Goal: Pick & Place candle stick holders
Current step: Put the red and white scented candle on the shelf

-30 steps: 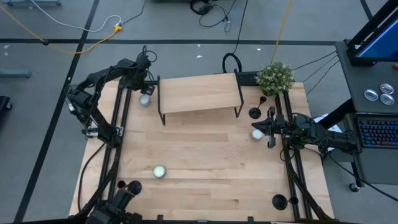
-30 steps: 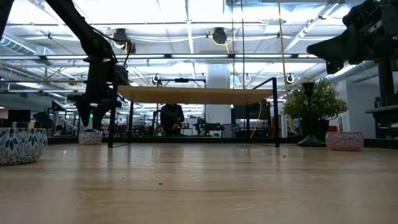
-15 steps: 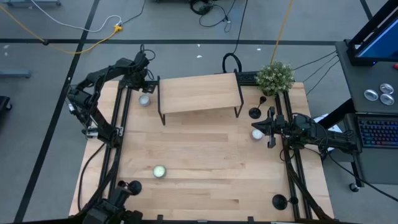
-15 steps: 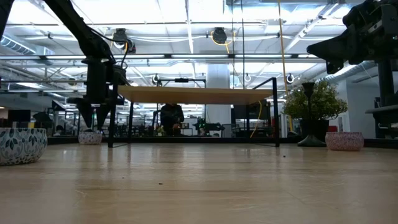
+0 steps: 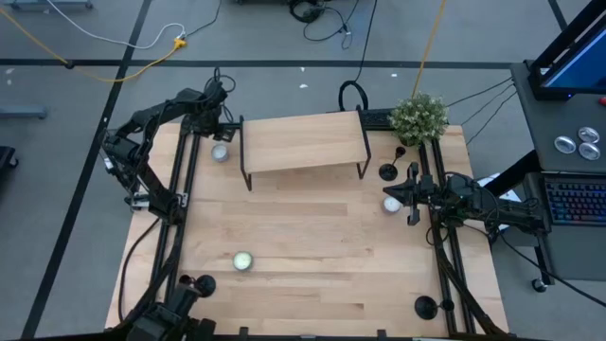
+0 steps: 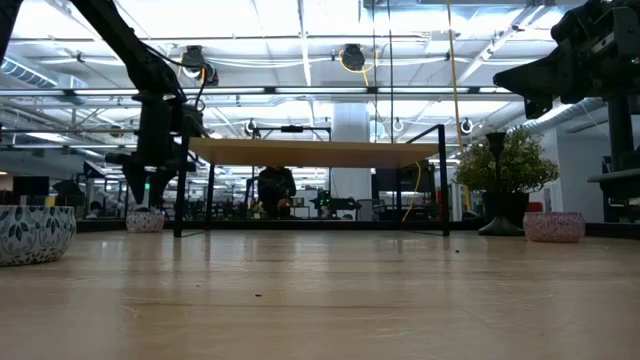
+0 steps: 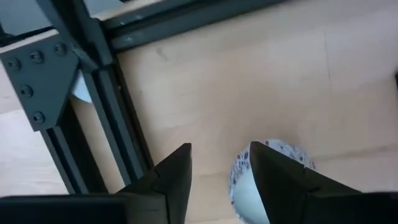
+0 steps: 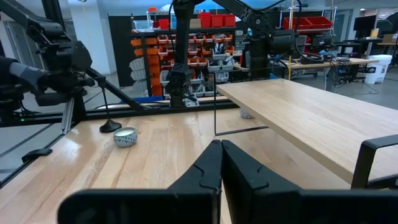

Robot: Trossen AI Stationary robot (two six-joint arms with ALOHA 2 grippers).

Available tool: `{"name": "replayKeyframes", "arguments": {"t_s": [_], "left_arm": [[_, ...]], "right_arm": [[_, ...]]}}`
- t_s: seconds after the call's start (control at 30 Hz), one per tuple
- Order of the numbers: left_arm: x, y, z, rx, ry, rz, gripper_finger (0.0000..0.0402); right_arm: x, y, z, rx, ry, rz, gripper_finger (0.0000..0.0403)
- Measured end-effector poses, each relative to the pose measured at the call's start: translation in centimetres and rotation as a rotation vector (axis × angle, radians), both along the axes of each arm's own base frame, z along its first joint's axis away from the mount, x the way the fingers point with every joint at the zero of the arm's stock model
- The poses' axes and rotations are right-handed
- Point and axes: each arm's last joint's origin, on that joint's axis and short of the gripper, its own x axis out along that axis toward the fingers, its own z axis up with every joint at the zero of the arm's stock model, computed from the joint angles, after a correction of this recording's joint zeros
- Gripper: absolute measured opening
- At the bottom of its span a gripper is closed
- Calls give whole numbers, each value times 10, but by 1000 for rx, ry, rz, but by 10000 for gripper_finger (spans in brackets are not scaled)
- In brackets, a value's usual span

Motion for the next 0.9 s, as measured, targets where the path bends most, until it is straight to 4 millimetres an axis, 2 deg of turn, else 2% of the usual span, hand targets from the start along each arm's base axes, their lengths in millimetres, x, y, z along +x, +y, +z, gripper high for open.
{"name": "replayKeyframes", "arguments": {"t_s": [0.33, 0.67, 0.9], "left_arm": [[-4, 14, 9, 66, -129, 218, 199], [-6, 23, 21, 83, -238, 393, 200], [-7, 19, 19, 32, -255, 494, 200]], "right_arm": [[0, 0, 0, 0, 0, 0, 0], [0, 0, 0, 0, 0, 0, 0], [0, 0, 0, 0, 1, 0, 0]]}}
